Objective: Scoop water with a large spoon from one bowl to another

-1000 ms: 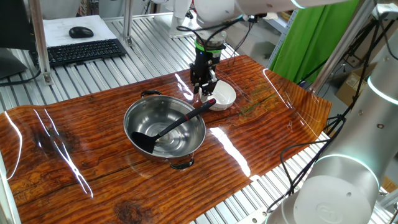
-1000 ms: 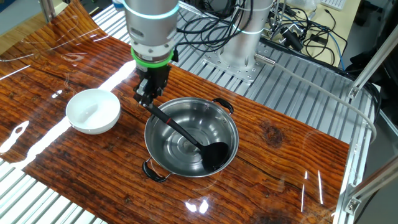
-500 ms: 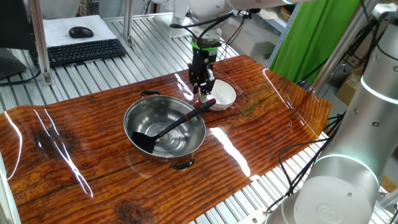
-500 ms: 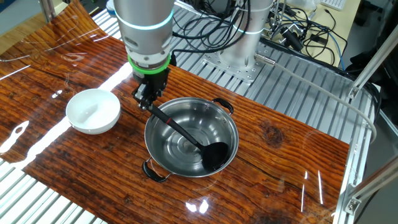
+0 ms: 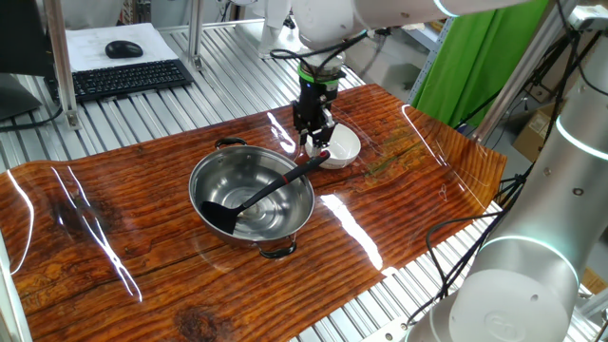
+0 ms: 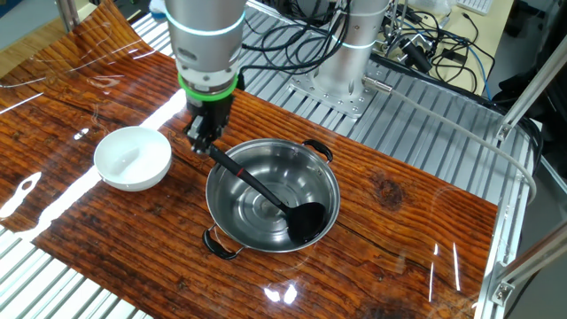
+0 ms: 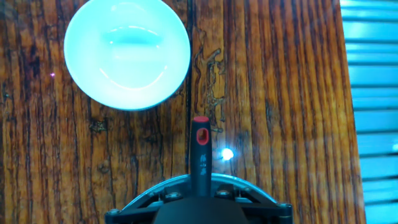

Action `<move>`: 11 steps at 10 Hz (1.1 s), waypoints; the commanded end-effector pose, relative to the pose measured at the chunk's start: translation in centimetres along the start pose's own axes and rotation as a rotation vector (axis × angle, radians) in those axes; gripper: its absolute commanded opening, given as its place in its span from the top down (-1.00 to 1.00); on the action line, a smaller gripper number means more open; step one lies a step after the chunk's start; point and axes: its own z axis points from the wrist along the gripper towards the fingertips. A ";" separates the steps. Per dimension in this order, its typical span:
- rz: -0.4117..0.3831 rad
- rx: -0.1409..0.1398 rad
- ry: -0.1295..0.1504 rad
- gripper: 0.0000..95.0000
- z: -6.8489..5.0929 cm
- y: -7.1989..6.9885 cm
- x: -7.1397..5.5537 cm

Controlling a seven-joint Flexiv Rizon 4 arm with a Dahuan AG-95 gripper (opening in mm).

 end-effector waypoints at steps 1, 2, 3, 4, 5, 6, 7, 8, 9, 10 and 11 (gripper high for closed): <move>0.001 -0.002 -0.003 0.20 0.3 -0.1 0.0; 0.001 -0.003 -0.008 0.20 0.7 -0.1 -0.1; 0.002 -0.006 -0.007 0.20 0.9 -0.1 -0.2; -0.002 -0.010 -0.006 0.20 1.2 -0.1 -0.2; -0.004 -0.012 -0.007 0.20 1.4 -0.2 -0.2; -0.001 -0.014 -0.008 0.20 1.6 -0.3 -0.1; 0.001 -0.019 -0.007 0.20 1.7 -0.5 0.0; 0.004 -0.020 -0.005 0.20 1.9 -0.7 0.1; 0.008 -0.023 -0.003 0.20 2.0 -0.8 0.2; 0.010 -0.024 -0.003 0.20 2.1 -1.0 0.3; 0.009 -0.024 -0.002 0.20 2.2 -1.1 0.4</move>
